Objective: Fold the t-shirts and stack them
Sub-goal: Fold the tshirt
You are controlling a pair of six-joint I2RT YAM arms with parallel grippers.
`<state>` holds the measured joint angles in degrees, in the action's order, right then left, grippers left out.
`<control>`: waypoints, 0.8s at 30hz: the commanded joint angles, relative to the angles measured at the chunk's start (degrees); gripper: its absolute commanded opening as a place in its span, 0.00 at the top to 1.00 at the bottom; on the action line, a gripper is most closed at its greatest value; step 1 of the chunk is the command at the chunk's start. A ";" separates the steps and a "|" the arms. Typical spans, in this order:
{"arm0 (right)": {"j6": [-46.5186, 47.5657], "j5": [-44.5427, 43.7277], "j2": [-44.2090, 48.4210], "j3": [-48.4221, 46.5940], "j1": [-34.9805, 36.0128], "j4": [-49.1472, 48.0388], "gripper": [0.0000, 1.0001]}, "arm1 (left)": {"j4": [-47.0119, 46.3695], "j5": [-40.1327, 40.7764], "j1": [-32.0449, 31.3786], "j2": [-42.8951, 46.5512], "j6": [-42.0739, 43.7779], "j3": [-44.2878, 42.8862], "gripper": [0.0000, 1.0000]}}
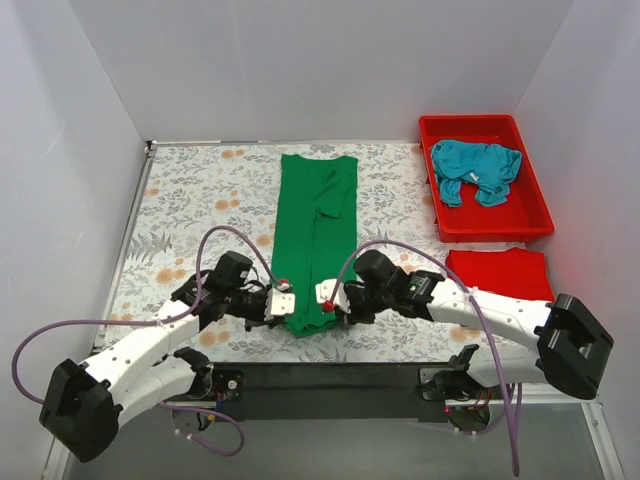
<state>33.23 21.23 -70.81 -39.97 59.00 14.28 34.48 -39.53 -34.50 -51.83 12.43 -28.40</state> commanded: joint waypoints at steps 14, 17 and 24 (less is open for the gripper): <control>16.23 4.87 -12.33 -15.14 -19.45 -0.74 0.99 | -13.38 -4.68 17.45 -25.76 5.94 -21.69 1.00; 19.13 5.57 -15.23 -17.24 -21.29 -1.63 0.99 | -15.41 -4.42 17.98 -30.68 7.17 -25.20 1.00; 23.18 6.98 -23.40 -23.31 -25.60 -2.59 0.99 | -19.00 -4.33 20.17 -39.12 9.11 -30.74 1.00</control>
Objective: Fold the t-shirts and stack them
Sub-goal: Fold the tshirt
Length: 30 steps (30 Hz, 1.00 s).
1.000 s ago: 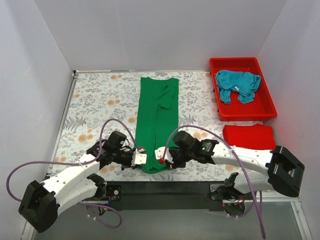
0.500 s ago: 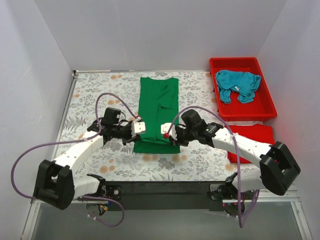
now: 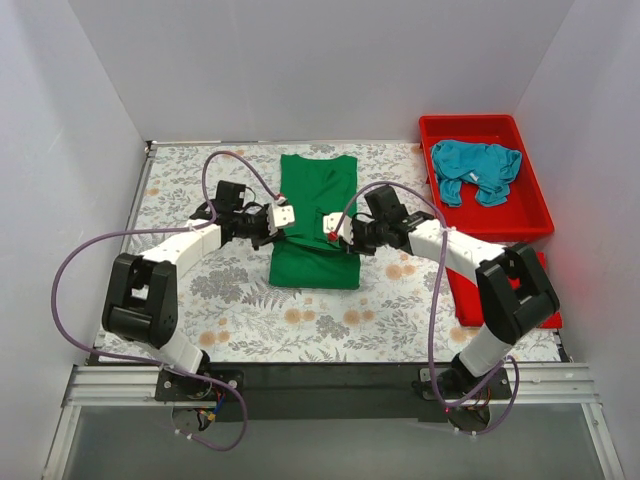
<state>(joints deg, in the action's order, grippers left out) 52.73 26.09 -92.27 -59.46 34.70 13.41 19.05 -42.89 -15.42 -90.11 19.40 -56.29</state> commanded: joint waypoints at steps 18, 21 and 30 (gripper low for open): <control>6.33 2.83 -16.18 -16.21 -6.92 -2.69 0.99 | -9.99 -0.17 3.73 -16.06 2.40 -13.84 1.00; 6.33 2.83 -17.50 -16.91 -7.19 -2.95 0.99 | -10.78 0.44 3.73 -18.34 2.22 -15.42 1.00; 6.24 2.74 -20.40 -20.51 -8.15 -3.48 0.99 | -12.19 1.41 3.99 -20.02 2.49 -16.04 1.00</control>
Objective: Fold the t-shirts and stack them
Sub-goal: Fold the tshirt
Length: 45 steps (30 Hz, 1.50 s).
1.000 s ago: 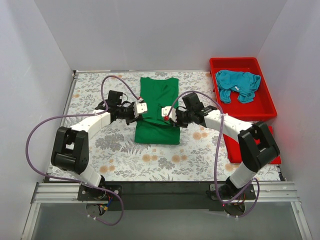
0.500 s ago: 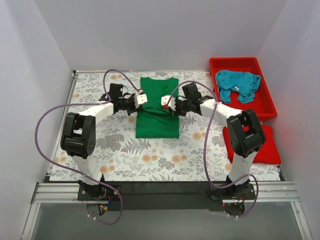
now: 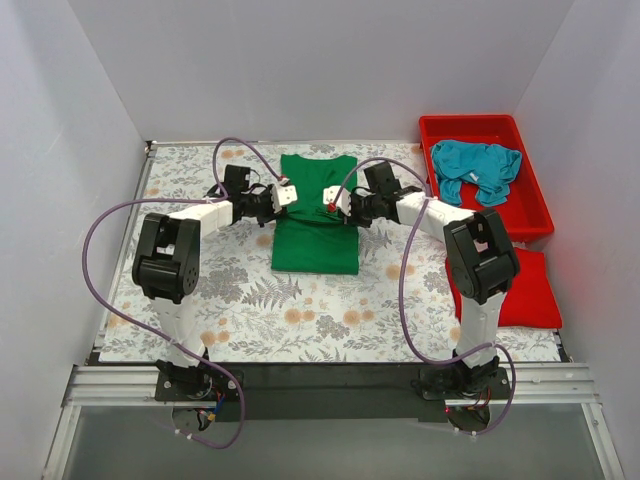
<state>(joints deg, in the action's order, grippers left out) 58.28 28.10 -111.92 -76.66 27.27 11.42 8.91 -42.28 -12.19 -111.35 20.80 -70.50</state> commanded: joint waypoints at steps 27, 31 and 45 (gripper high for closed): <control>-21.35 -3.67 4.59 -14.13 -1.95 2.28 0.50 | 1.98 -1.02 7.26 8.33 -36.24 -10.46 0.59; -36.45 7.45 8.46 -11.76 -1.87 8.26 0.57 | 4.53 -9.28 5.86 15.01 -52.93 -3.87 0.59; -72.86 23.06 4.96 9.51 2.88 -10.62 0.71 | -4.60 -14.50 -3.28 10.81 -86.45 14.24 0.60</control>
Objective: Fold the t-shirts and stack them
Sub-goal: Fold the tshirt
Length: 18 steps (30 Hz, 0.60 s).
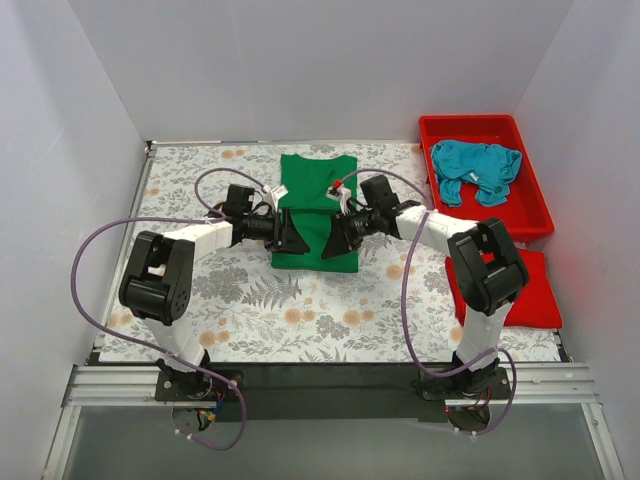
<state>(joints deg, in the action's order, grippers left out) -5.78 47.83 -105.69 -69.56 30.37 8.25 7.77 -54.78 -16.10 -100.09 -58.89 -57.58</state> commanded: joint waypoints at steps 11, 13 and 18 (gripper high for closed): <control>-8.37 0.51 -11.03 12.78 -6.19 -11.33 0.73 | -2.41 -3.04 7.65 -13.54 -5.27 6.33 0.61; -8.37 0.94 -10.59 14.88 -6.81 -11.24 0.73 | -2.67 -4.44 8.80 -14.25 -5.62 7.48 0.61; -5.22 1.65 -5.77 19.02 -7.61 -9.84 0.73 | -2.59 -10.33 10.12 -8.30 -3.69 10.82 0.59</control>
<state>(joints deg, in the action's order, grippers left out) -15.79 55.13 -113.16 -53.78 23.14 -4.49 3.36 -64.36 -6.39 -112.46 -65.36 -49.39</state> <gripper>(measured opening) 0.264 0.405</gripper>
